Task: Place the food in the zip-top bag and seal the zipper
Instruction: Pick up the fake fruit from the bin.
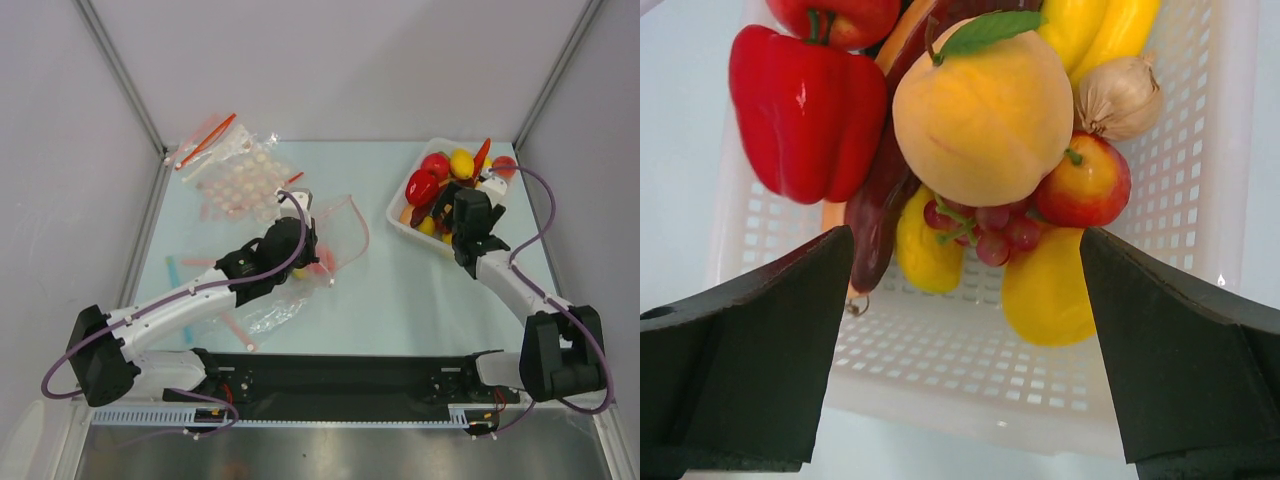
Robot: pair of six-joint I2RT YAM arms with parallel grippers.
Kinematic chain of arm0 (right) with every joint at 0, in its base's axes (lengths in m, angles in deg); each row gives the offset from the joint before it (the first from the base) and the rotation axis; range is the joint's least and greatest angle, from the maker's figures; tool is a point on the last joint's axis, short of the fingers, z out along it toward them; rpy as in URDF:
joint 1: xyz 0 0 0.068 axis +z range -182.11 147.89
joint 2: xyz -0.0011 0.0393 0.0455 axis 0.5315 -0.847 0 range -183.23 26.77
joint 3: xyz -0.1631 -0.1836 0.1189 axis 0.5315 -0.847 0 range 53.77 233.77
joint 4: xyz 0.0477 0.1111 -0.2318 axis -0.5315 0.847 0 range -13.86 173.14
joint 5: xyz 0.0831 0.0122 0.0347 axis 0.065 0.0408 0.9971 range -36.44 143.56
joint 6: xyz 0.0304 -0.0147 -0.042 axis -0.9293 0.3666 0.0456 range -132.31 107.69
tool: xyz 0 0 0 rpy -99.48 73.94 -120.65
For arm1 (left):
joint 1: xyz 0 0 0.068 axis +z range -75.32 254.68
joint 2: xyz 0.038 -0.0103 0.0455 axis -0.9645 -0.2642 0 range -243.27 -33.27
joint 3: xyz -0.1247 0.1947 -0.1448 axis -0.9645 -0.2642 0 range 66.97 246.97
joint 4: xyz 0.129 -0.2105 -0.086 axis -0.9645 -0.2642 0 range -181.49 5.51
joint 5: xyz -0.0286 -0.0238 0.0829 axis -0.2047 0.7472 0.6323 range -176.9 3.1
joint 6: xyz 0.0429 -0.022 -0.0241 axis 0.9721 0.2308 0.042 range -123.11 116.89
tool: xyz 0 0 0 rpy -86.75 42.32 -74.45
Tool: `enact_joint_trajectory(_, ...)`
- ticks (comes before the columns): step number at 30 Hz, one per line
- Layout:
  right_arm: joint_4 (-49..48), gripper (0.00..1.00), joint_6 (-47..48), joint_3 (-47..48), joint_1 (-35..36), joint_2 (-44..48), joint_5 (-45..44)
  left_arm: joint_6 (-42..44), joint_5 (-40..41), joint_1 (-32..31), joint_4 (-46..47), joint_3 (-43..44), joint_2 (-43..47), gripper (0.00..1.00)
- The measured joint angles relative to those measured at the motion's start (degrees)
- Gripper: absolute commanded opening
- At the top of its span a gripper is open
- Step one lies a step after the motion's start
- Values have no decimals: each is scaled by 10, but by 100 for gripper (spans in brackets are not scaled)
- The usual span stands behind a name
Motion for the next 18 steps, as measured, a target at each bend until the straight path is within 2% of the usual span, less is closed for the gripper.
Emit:
enact_joint_trajectory(6,-30,100,16,5,0,-70,-22,0,-2,0,0,0,0,0)
enact_joint_trajectory(12,-31,100,27,56,0,-150,-70,0,-6,0,0,1,0,0)
enact_joint_trajectory(18,-47,98,35,79,0,-175,-121,0,-7,0,0,1,7,0)
